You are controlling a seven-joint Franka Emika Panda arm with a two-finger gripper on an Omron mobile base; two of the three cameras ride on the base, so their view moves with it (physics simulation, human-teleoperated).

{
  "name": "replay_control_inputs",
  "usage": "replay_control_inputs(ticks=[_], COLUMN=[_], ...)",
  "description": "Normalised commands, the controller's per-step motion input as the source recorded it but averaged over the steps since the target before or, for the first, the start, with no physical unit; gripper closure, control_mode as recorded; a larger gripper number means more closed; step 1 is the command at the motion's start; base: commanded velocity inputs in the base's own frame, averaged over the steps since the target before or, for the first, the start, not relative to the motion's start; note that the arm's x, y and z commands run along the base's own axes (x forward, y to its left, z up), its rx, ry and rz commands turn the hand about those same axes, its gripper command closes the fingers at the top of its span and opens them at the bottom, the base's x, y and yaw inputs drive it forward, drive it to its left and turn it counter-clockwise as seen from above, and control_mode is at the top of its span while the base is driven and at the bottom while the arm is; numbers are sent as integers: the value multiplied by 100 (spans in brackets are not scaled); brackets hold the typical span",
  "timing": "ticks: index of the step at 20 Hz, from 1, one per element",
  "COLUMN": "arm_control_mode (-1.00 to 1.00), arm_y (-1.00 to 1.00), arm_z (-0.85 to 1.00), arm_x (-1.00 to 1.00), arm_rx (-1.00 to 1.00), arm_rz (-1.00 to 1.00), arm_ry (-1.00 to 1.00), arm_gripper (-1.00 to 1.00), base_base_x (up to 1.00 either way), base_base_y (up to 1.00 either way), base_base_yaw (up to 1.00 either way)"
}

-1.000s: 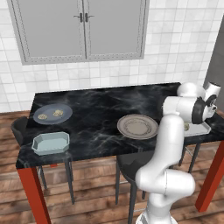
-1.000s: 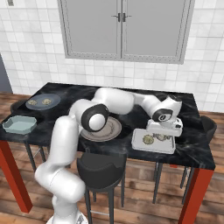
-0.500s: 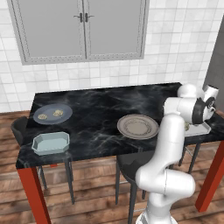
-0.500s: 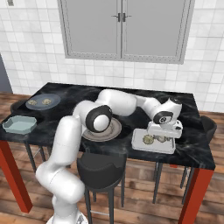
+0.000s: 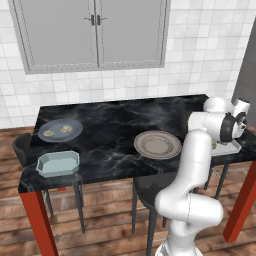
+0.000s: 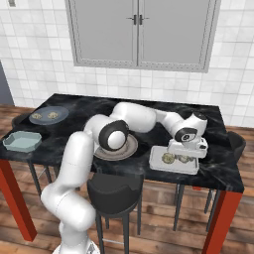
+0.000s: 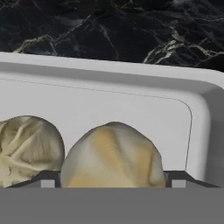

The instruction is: Place two dumplings into each of the tupperware containers and then place the containers in the fridge.

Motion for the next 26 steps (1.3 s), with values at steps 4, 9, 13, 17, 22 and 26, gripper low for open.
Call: replay_control_inputs(ticks=[4,9,13,17,22,26], arm_control_mode=[-100,-100,-100,-100,-100,-100], arm_y=[0,2,22,86,100,100], arm_z=[0,16,52,22,0,0], arm_x=[0,1,-3,-37,-48,-16], arm_rx=[0,0,-3,-10,-15,-13], arm_rz=[0,-4,-8,-6,-2,0], arm_ry=[0,0,0,0,1,3], arm_gripper=[-100,-100,-100,-100,-100,-100], base_base_x=[0,0,0,0,0,0], base_base_y=[0,0,0,0,0,0], base_base_yaw=[0,0,0,0,0,0])
